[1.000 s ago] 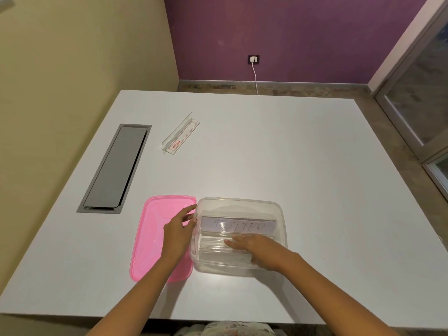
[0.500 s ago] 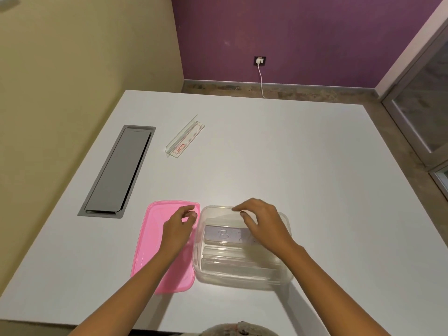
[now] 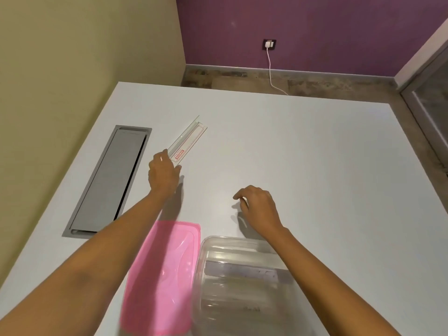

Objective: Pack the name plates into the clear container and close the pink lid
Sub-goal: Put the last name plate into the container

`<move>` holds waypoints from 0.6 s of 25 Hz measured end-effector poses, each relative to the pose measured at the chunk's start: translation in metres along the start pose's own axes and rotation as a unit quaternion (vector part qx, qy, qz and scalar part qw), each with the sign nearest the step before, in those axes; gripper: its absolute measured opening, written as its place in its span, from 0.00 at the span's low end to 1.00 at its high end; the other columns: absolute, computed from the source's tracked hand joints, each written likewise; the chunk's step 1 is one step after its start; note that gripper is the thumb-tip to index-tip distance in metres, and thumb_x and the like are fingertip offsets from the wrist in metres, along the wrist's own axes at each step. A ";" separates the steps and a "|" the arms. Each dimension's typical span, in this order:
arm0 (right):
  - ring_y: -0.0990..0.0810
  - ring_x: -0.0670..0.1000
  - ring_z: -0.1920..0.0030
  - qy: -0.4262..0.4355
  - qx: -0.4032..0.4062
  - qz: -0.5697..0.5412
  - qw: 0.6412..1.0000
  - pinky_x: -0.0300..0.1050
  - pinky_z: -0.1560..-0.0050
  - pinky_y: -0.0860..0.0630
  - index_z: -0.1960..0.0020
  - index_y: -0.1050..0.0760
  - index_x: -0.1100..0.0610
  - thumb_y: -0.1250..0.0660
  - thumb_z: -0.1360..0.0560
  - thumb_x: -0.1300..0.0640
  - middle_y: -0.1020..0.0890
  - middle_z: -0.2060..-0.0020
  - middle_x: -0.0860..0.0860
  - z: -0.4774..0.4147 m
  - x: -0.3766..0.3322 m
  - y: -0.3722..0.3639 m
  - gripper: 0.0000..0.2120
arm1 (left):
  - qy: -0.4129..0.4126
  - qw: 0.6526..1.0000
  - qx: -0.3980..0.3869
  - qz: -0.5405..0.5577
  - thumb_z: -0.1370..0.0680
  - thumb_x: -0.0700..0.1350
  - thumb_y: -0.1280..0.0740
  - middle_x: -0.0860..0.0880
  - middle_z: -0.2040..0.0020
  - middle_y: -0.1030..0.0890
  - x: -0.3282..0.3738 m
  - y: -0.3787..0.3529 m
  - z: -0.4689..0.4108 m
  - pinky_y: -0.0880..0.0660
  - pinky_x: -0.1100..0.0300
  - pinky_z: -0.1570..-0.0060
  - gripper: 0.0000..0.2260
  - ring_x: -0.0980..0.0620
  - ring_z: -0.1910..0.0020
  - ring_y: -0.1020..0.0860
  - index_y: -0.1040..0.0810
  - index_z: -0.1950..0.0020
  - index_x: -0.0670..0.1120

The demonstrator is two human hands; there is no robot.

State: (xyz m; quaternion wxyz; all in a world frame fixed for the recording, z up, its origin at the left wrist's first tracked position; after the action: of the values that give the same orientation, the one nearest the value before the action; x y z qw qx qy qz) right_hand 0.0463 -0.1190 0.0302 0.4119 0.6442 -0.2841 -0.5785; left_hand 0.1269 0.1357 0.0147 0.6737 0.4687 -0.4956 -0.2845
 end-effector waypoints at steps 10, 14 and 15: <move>0.20 0.51 0.48 -0.012 -0.079 -0.065 0.995 0.49 0.45 0.26 0.46 0.21 0.56 0.38 0.25 0.63 0.18 0.48 0.51 -0.057 0.013 -0.028 0.11 | -0.010 0.995 0.022 -0.094 0.26 0.32 0.37 0.36 0.60 0.21 0.005 -0.033 -0.073 0.32 0.54 0.70 0.04 0.38 0.63 0.23 0.25 0.52 0.36; 0.20 0.45 0.48 -0.044 -0.060 -0.129 0.989 0.46 0.47 0.24 0.46 0.23 0.53 0.41 0.24 0.62 0.19 0.48 0.48 -0.063 0.020 -0.026 0.11 | 0.035 0.997 0.040 0.050 0.26 0.31 0.39 0.43 0.70 0.27 -0.007 -0.031 -0.064 0.35 0.59 0.74 0.10 0.46 0.71 0.30 0.26 0.68 0.39; 0.20 0.44 0.49 -0.051 -0.051 -0.148 0.986 0.44 0.48 0.23 0.47 0.23 0.52 0.41 0.24 0.61 0.20 0.49 0.48 -0.064 0.020 -0.024 0.11 | 0.048 0.992 0.031 0.110 0.27 0.32 0.37 0.43 0.70 0.24 -0.004 -0.029 -0.058 0.30 0.59 0.72 0.09 0.45 0.72 0.27 0.23 0.67 0.38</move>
State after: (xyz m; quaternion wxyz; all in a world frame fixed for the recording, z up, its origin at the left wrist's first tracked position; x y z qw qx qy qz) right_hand 0.1100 -0.1112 -0.0015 0.3390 0.6268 -0.1764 -0.6790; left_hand 0.1816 0.1479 -0.0176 0.7090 0.4448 -0.5201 -0.1702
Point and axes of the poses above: each hand's wrist, its own z-axis away from the middle knuckle, its own y-axis out of the back of the hand, x = y × z, the point moved 8 cm from there along -z, towards the middle knuckle
